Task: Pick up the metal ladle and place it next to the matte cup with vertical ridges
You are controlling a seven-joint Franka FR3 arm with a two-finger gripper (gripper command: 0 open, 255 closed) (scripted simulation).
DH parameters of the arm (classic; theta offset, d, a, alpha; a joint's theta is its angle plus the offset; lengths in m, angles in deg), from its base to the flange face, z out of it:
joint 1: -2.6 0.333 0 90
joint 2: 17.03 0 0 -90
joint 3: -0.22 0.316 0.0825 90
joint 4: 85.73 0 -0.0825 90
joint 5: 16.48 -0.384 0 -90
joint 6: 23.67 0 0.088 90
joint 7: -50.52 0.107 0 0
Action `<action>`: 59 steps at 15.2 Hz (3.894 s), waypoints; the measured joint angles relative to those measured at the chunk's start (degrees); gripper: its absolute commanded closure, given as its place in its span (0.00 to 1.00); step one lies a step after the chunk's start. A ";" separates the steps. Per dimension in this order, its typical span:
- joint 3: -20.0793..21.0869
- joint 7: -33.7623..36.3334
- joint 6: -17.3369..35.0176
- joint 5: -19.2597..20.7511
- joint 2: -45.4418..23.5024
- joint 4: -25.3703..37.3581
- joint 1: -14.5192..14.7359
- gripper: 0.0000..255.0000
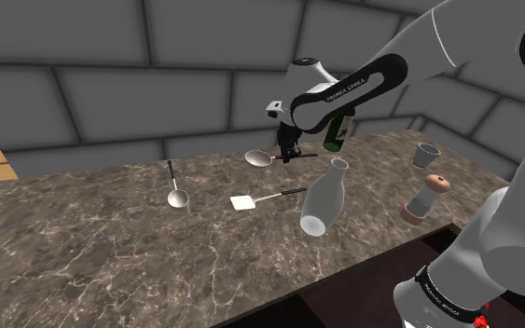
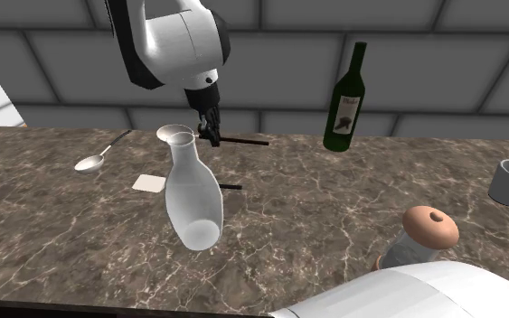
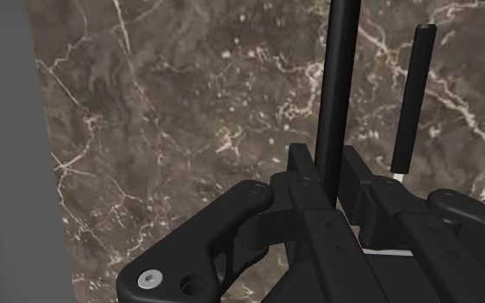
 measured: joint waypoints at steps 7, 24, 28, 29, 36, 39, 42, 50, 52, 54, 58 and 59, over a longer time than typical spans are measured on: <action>0.19 -0.85 -4.95 -0.65 3.35 1.64 0.10 1.00; -6.70 -12.86 -4.86 1.20 19.63 -13.03 -6.31 1.00; -10.22 -17.88 -4.21 2.93 24.21 -17.48 -9.25 1.00; -11.06 -18.98 -3.77 3.46 25.20 -18.72 -9.99 1.00; -17.54 -27.95 -3.65 6.65 30.07 -22.19 -15.11 1.00; -20.95 -32.44 -3.18 8.32 31.59 -23.42 -17.68 1.00; -24.45 -37.04 -2.74 9.46 31.86 -23.32 -19.75 1.00; -34.49 -50.22 -2.13 11.29 31.38 -21.02 -24.27 1.00; -36.95 -53.51 -2.08 10.96 30.50 -19.63 -24.68 1.00; -39.62 -56.98 -1.83 10.57 29.59 -18.40 -25.10 1.00; -46.01 -64.97 -0.70 7.74 25.64 -14.69 -24.43 1.00; -47.84 -67.37 -0.71 6.27 24.13 -13.07 -23.76 1.00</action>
